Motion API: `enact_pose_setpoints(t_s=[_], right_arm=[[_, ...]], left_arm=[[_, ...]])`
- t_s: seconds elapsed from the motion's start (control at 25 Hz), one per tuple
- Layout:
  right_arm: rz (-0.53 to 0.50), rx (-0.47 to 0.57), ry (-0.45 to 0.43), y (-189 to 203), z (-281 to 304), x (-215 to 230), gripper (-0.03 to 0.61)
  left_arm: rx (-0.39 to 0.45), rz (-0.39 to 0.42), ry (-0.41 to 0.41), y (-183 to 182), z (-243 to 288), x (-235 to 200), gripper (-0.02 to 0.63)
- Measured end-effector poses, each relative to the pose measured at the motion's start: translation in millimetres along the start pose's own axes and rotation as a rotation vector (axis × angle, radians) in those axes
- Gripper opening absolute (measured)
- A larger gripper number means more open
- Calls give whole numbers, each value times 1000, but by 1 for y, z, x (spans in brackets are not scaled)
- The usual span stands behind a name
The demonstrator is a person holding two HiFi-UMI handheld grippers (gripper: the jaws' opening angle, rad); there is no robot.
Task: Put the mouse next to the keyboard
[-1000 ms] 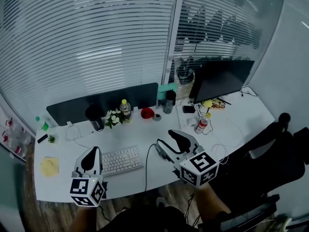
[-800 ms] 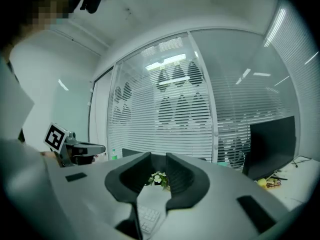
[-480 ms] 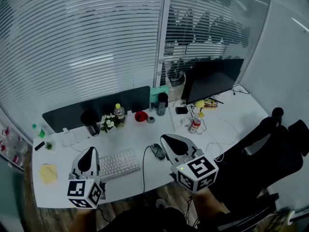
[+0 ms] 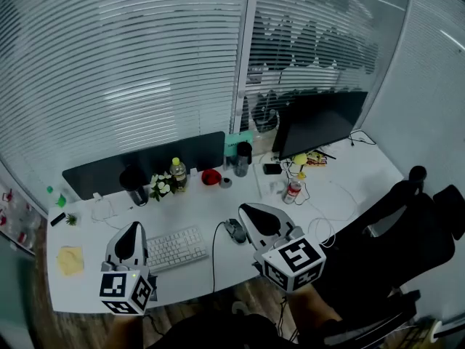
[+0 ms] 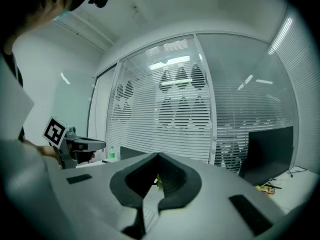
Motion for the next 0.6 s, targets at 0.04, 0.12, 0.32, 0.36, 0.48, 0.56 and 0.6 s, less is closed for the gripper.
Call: enact_pose_setpoints(t_s=[0.04,0.12,0.32,0.36,0.48,0.56,0.6], right_arm=[[0,-1,2,0,1,0,0],[7,-6,4,2,2,1,0],[14,-11,2,3,4,3,0],[15,-12,3,4,4,4,0],[19,-18,9,7,4,5,0],[21,-20,12,8,4,6,0],[23,-21,13,9,4,6,0]], left_arm=[[-4,8,-5,1,0,0,28],[-8,21,-14,2,0,1,28],[-14,37,-34,2,-1,3,28],[-18,37,-32,3,-1,4,28],[-50,43,-4,8,0,8,28],[-71,53,10,10,3,11,28],[-79,59,15,12,4,12,28]])
Point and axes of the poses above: the fingertips, and each gripper's own axes: z forward along the fingers, x to its right, y out of its underside, the point moved 6 cm from there along -z, backward along the fingers, and after that the axes turned 1 degree about z, right-handed, at the moved point
